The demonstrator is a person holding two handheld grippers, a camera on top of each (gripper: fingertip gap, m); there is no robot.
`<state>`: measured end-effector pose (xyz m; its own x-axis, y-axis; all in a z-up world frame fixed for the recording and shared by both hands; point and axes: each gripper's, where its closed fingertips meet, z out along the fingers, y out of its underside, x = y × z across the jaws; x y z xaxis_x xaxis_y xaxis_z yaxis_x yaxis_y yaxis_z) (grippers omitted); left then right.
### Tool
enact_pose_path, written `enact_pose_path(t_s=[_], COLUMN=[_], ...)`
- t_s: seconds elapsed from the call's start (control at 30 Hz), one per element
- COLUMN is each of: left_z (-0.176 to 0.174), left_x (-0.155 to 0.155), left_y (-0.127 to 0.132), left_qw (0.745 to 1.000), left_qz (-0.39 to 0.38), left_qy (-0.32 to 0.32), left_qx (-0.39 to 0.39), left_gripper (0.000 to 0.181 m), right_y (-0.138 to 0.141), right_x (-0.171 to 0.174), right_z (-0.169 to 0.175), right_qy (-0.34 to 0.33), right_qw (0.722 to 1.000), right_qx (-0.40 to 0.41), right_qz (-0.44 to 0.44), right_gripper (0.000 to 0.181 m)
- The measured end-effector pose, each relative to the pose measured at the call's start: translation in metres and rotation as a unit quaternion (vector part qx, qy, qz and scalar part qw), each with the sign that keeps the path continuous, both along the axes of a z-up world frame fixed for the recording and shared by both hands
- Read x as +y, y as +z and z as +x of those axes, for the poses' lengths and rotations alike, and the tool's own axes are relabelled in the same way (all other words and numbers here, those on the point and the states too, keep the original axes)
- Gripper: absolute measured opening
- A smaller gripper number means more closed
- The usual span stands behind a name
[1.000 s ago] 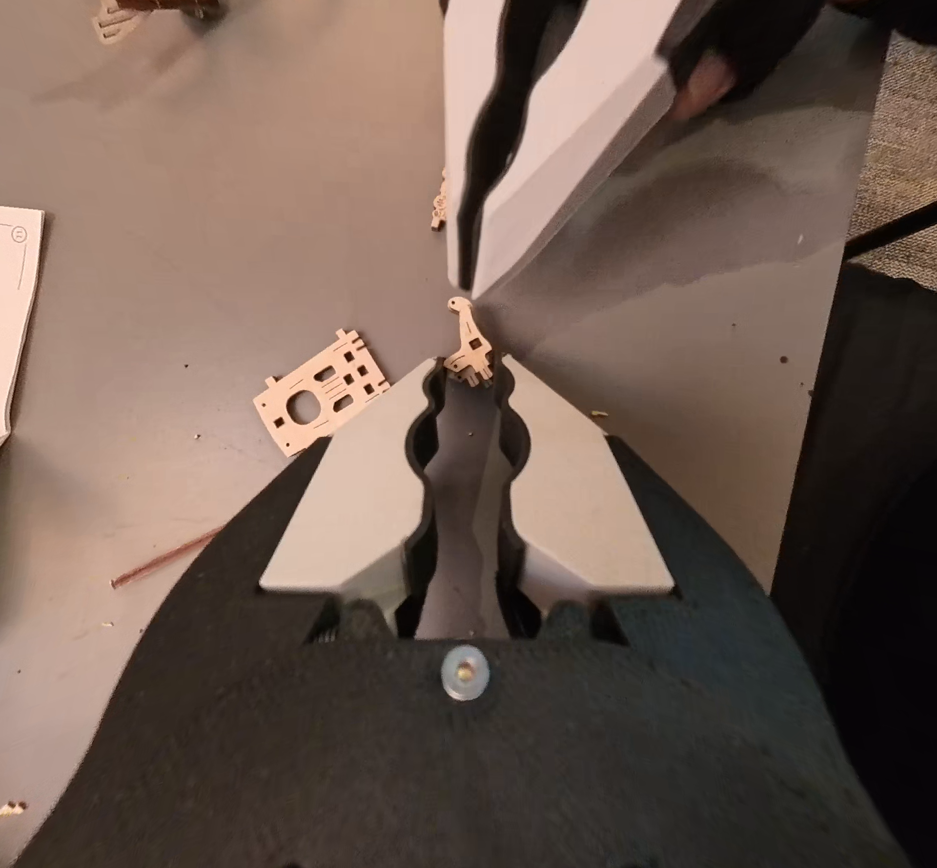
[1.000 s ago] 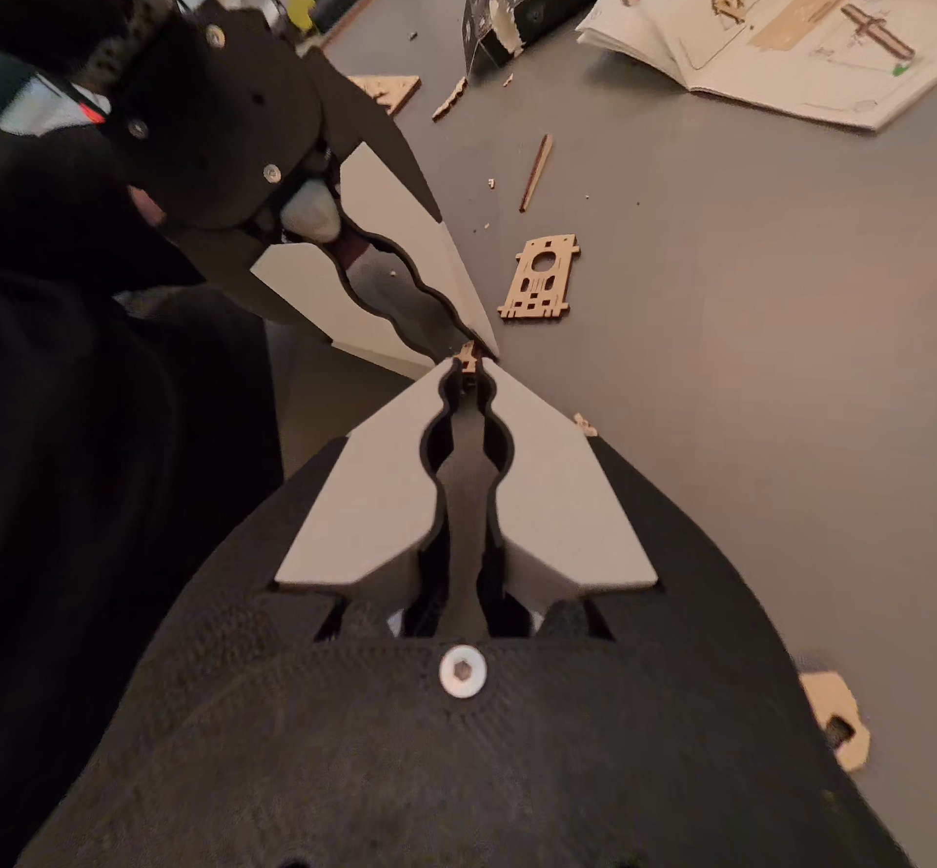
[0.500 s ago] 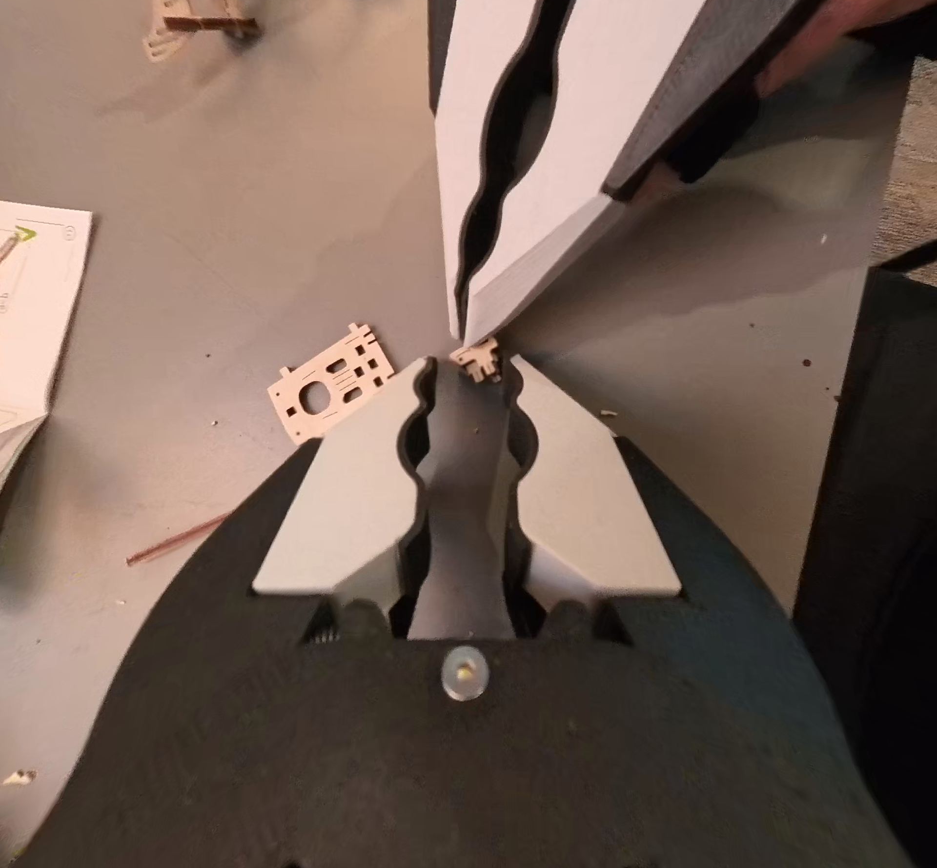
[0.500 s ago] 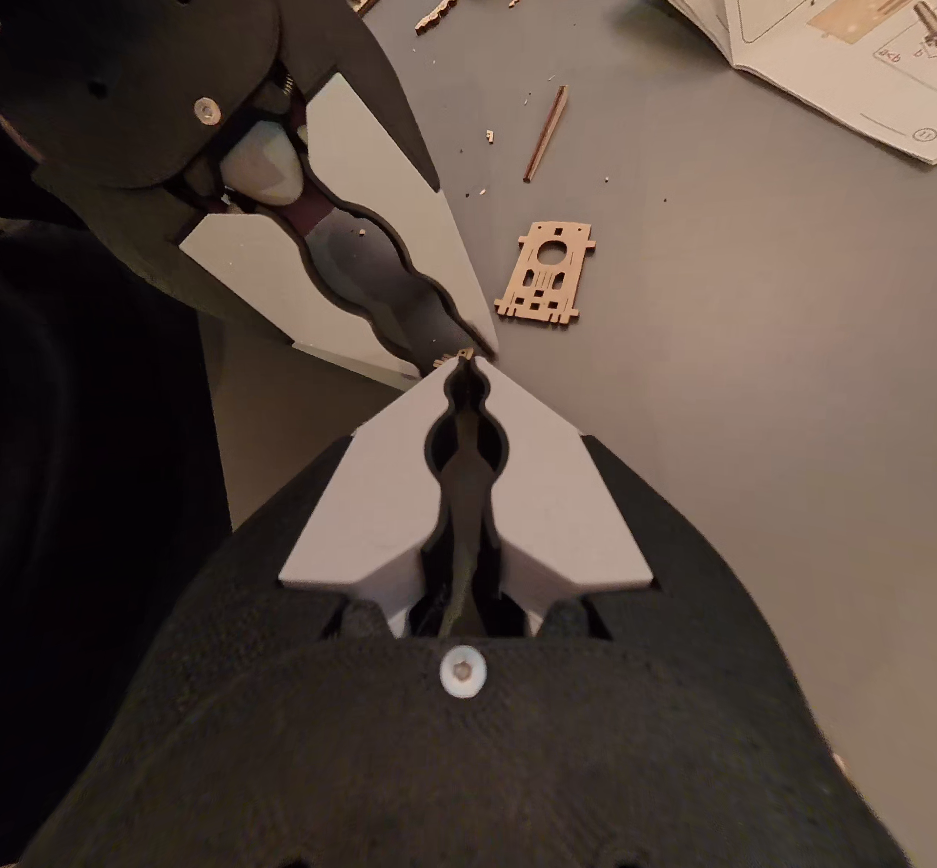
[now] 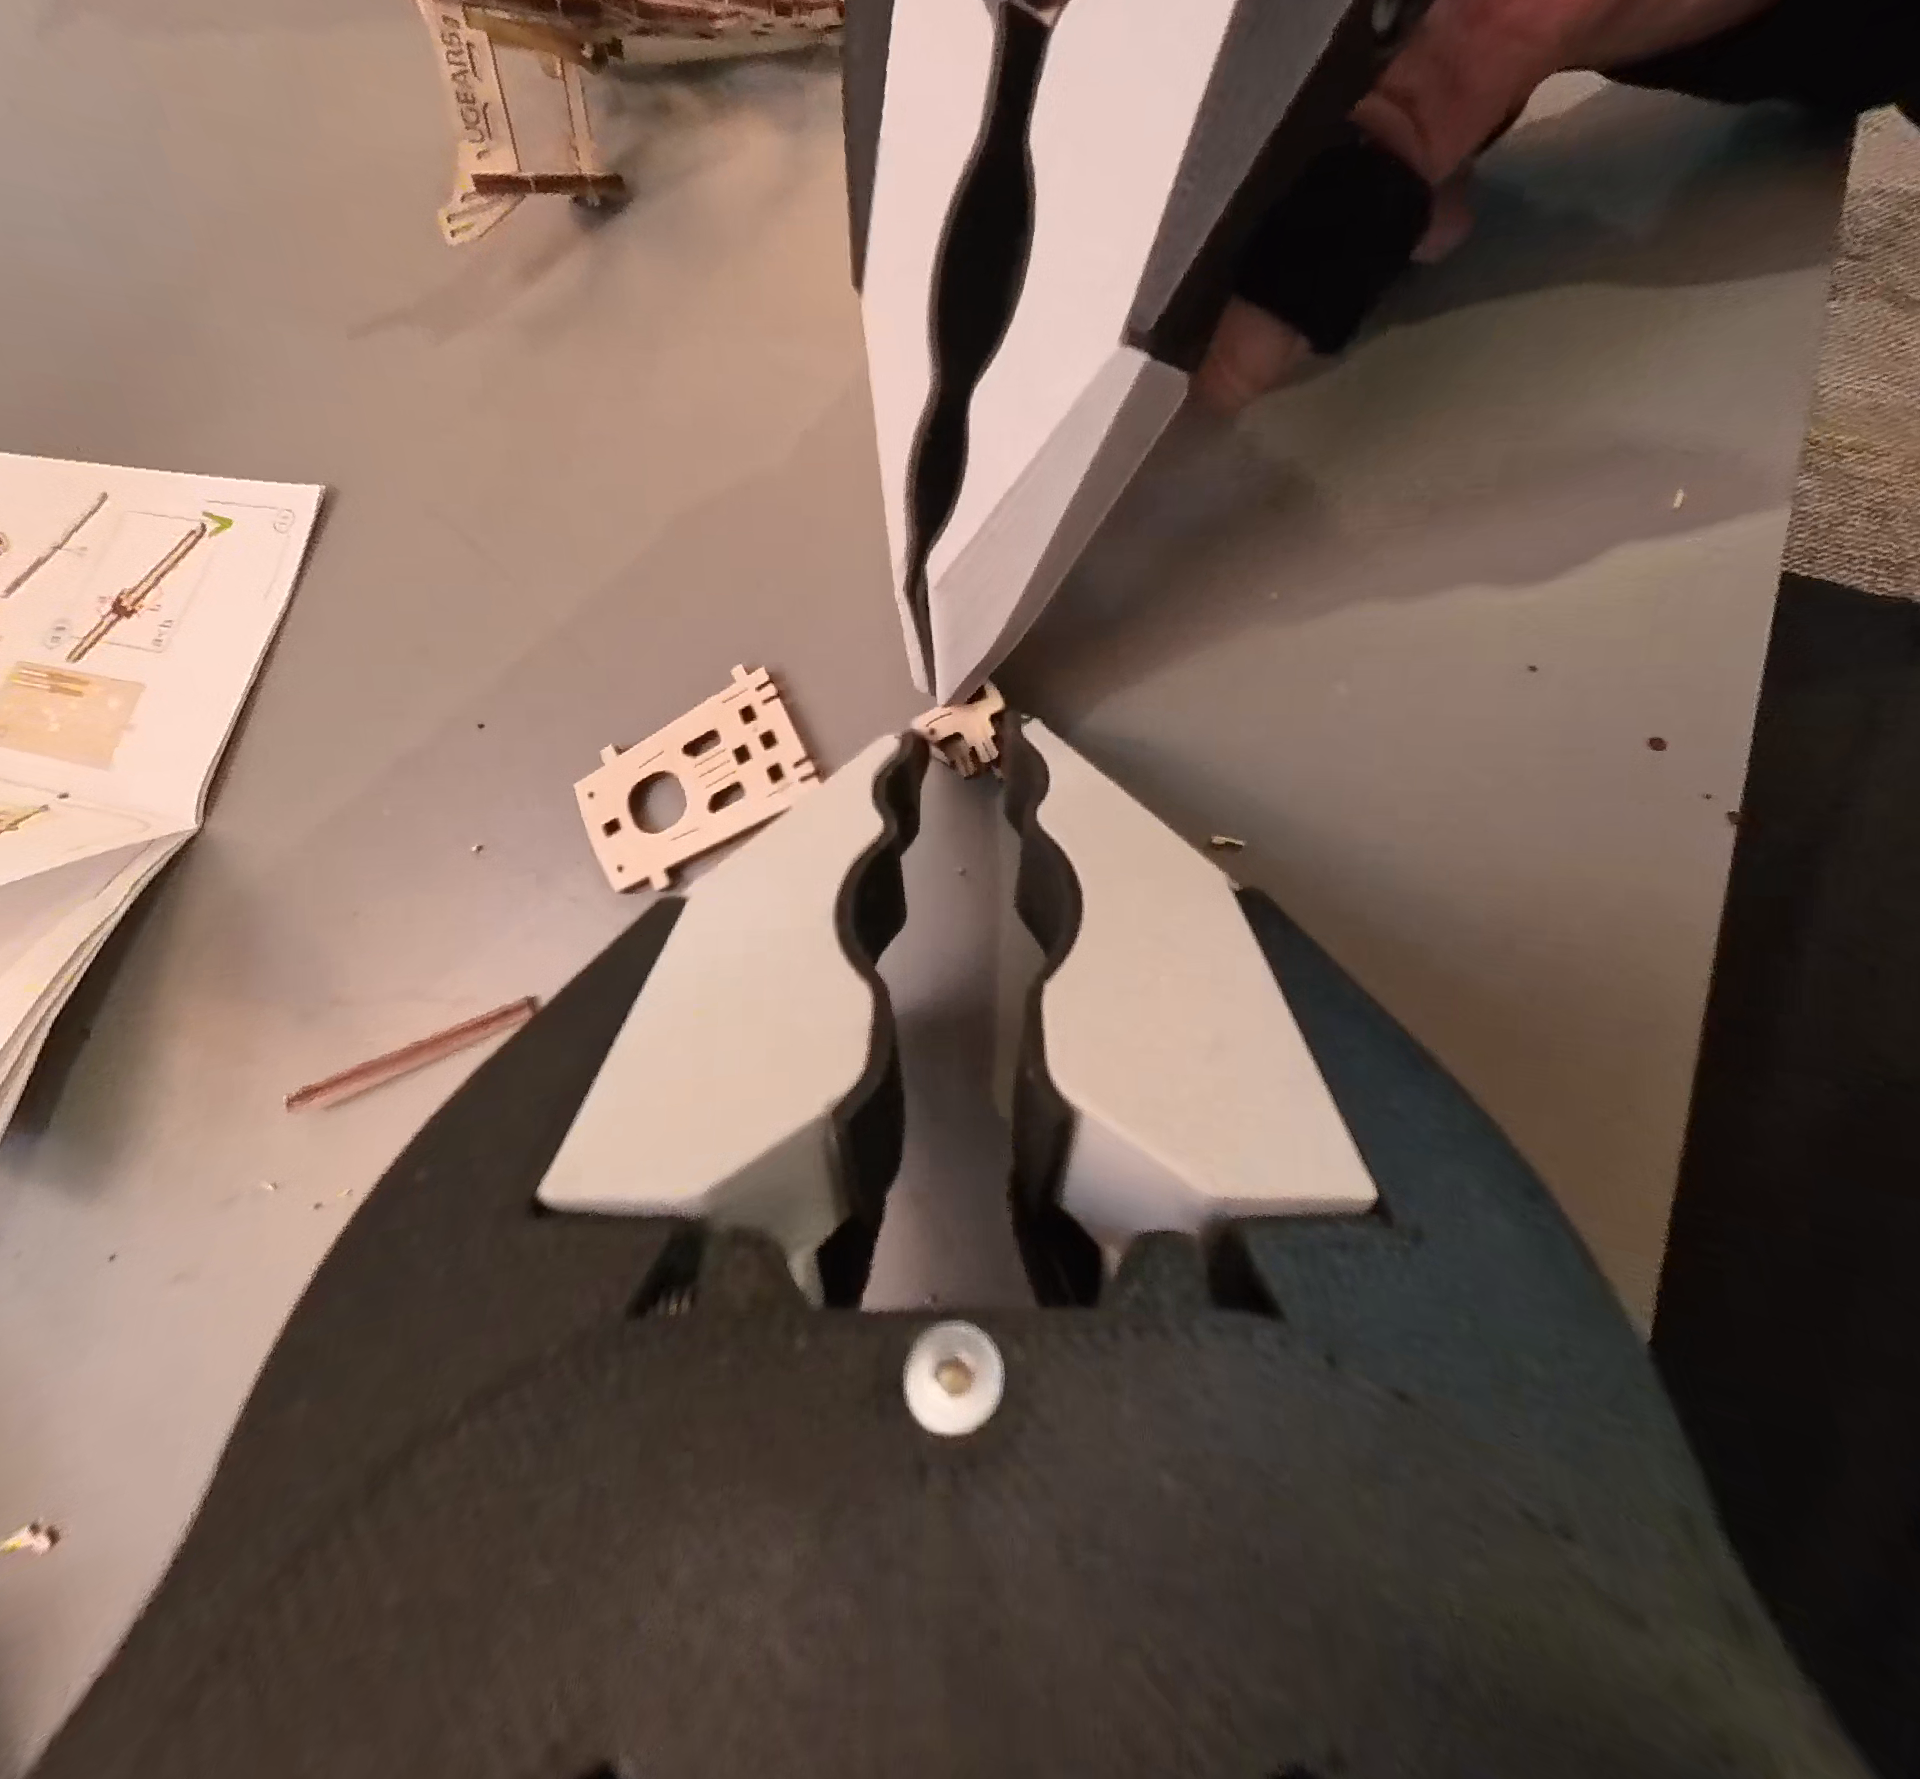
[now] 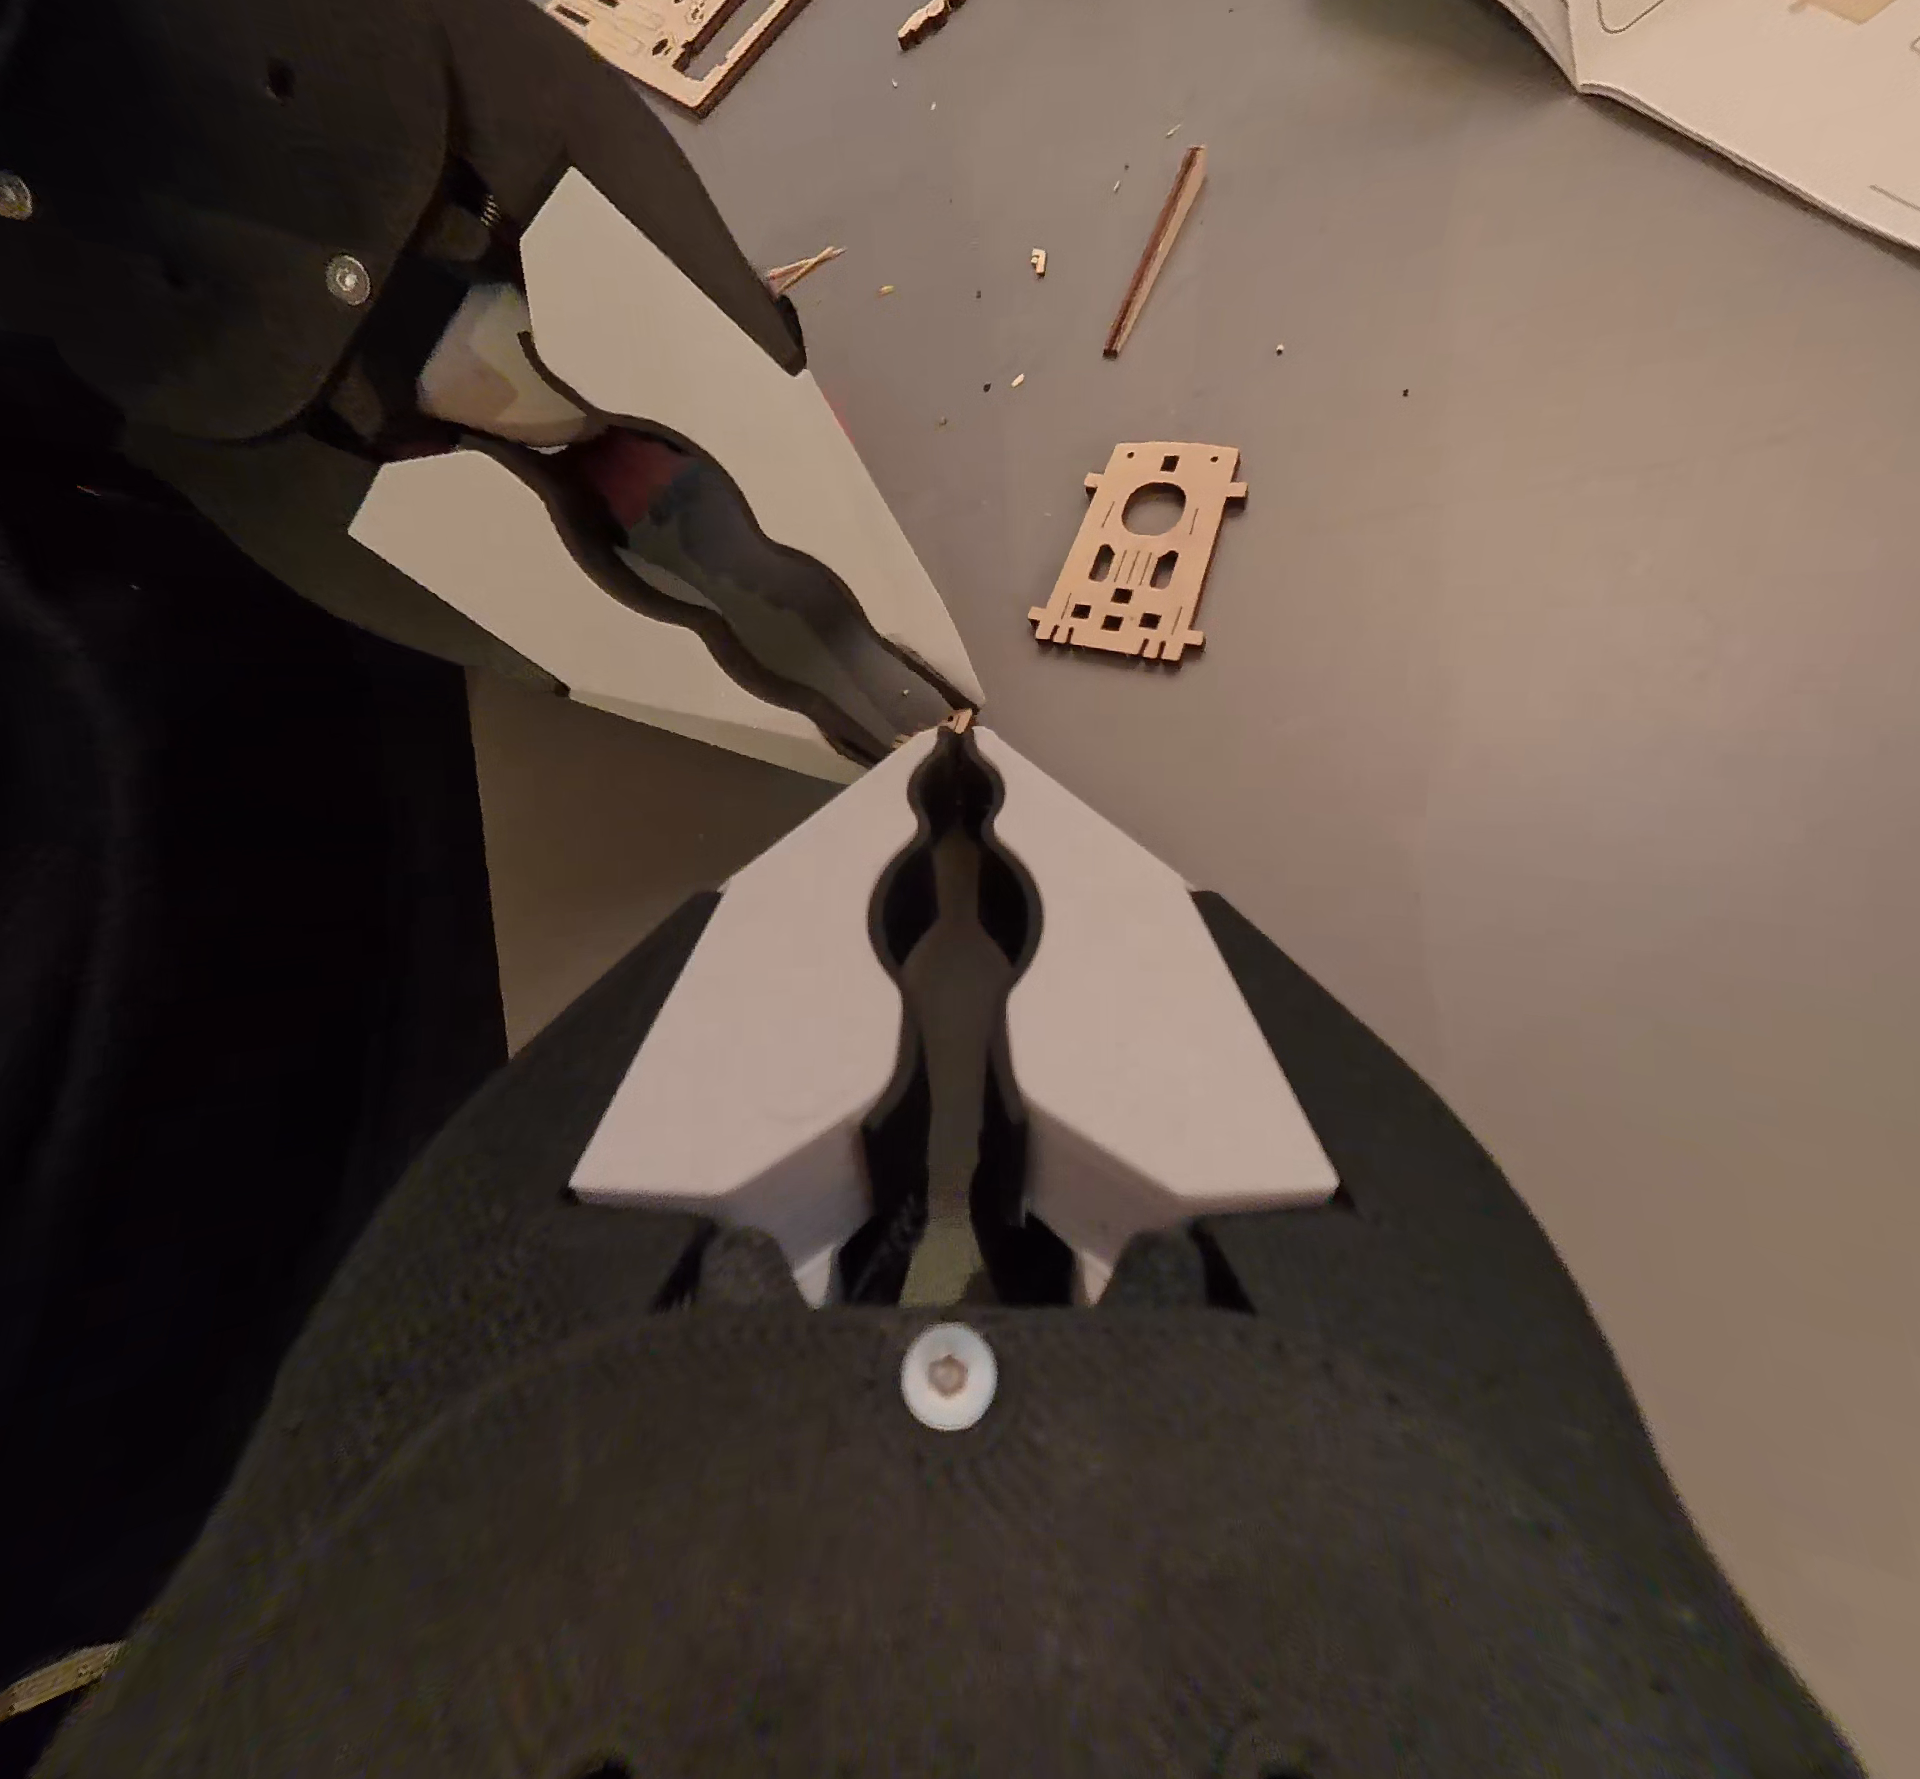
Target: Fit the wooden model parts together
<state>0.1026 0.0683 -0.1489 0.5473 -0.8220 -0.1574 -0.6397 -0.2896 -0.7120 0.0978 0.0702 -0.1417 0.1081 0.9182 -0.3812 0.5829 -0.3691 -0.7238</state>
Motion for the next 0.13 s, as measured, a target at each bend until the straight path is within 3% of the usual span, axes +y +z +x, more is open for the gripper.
enact_pose_path(t_s=[0.03,0.13], left_z=[-0.0002,-0.0002], left_x=[-0.0006,-0.0009], left_y=[-0.0004,-0.0011], left_qw=[1.0,1.0], left_qz=[0.002,0.011], left_qy=[0.001,0.011], left_qx=[0.008,0.015], left_gripper=[0.013,0.012], right_y=[0.0,-0.0001], right_x=[-0.0003,-0.0007], right_z=[-0.0001,-0.0002], right_qy=[0.001,0.004], right_qw=[1.0,1.0], right_qx=[0.0,0.0], right_qz=[0.0,0.003], right_gripper=[0.0,0.0])
